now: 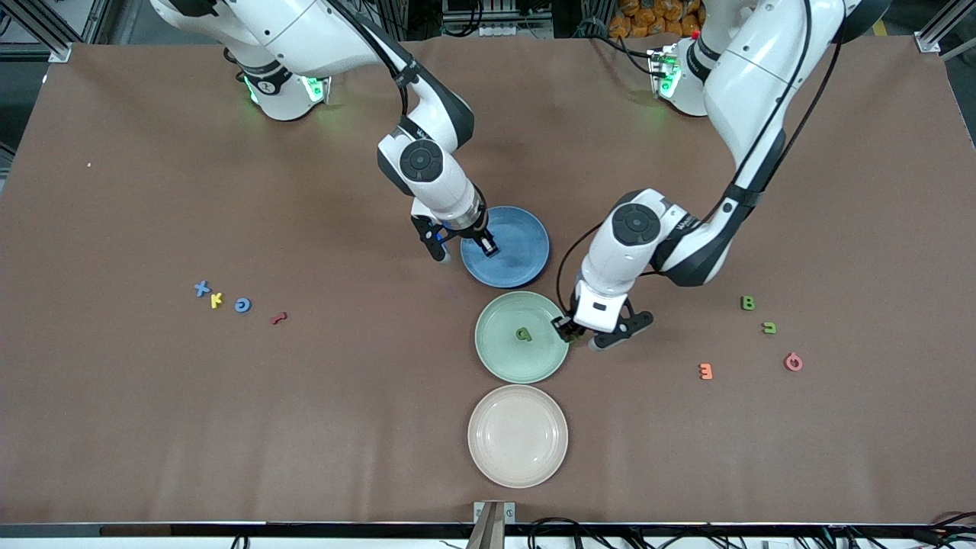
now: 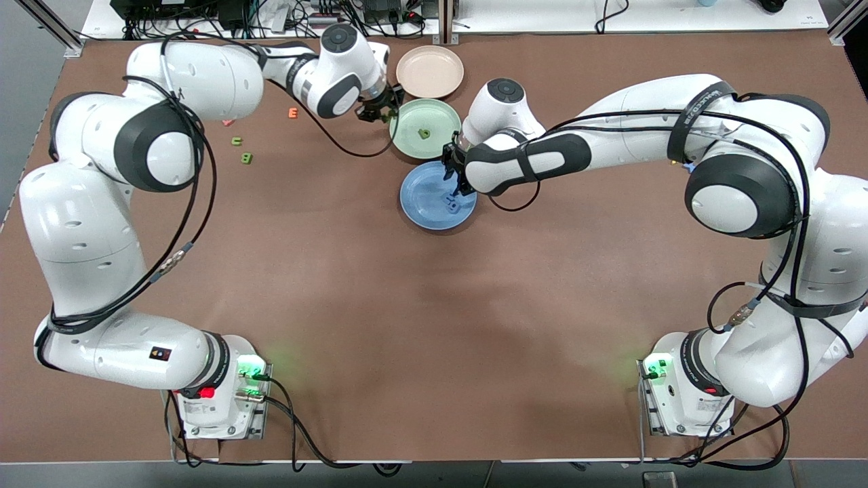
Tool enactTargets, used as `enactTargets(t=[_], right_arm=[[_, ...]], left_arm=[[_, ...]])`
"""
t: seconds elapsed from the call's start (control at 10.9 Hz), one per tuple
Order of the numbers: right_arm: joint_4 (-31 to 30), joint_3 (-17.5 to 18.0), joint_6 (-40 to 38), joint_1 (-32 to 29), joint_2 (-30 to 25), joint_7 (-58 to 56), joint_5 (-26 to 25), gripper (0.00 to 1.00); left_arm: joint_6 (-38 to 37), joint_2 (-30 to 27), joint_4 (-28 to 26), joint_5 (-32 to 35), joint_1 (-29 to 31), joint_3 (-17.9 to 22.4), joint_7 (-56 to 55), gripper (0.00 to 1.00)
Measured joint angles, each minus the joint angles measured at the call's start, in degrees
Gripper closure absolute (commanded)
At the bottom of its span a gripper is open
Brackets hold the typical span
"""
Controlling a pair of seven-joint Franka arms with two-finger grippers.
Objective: Sort letters by color into matching plates
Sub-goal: 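Drop the blue E on the blue plate while the left gripper drops green N, then grasp the blue c with the right gripper while the left gripper grasps green B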
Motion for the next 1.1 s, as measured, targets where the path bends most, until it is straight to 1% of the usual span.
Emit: enactTargets(t=[0.09, 0.18, 0.28, 0.46, 0.64, 0.73, 0.83, 1.01, 1.1], right_arm=[[0.23, -0.16, 0.00, -0.55, -0.04, -0.01, 0.00, 0.26], [0.74, -0.26, -1.61, -1.79, -0.33, -1.21, -0.05, 0.26], [1.14, -0.33, -5.69, -4.03, -1.45, -4.73, -0.08, 0.26], [0.15, -0.11, -14.65, -11.20, -5.97, -17.98, -0.05, 0.26], [-2.94, -0.06, -21.94, -18.43, -10.93, -32.91, -0.06, 0.25], [-4.09, -0.12, -24.38, -21.71, -12.51, -39.27, -0.09, 0.25], [-4.89, -0.17, -25.82, -25.07, -13.43, -45.68, -0.12, 0.25], [-6.47, -0.21, -26.35, -32.08, -13.78, -60.12, -0.54, 0.25], [-7.42, -0.24, -26.35, -35.47, -13.78, -66.91, -2.41, 0.25]], left_arm=[[0.79, 0.02, 0.71, -1.26, -1.26, -0.09, -0.25, 0.39], [1.28, 0.07, 1.42, -1.73, -2.74, -0.14, -1.30, 0.00], [1.35, 0.14, 2.04, -1.73, -4.42, -0.12, -1.53, 0.00], [1.30, 0.21, 2.49, -1.30, -6.52, 0.40, -1.48, 0.00], [-0.96, 0.30, 2.54, -1.02, -5.56, 1.18, -0.15, 0.00], [-3.56, 0.31, 2.68, -0.94, -4.10, 1.40, 2.06, 0.00], [-5.83, 0.27, 2.72, -0.71, -1.93, 1.50, 6.79, 0.00], [-7.58, -0.14, 2.30, -0.57, 3.88, 1.40, 19.06, 0.00], [-7.97, -1.10, 0.77, -0.53, 6.86, 1.27, 24.56, 0.00]])
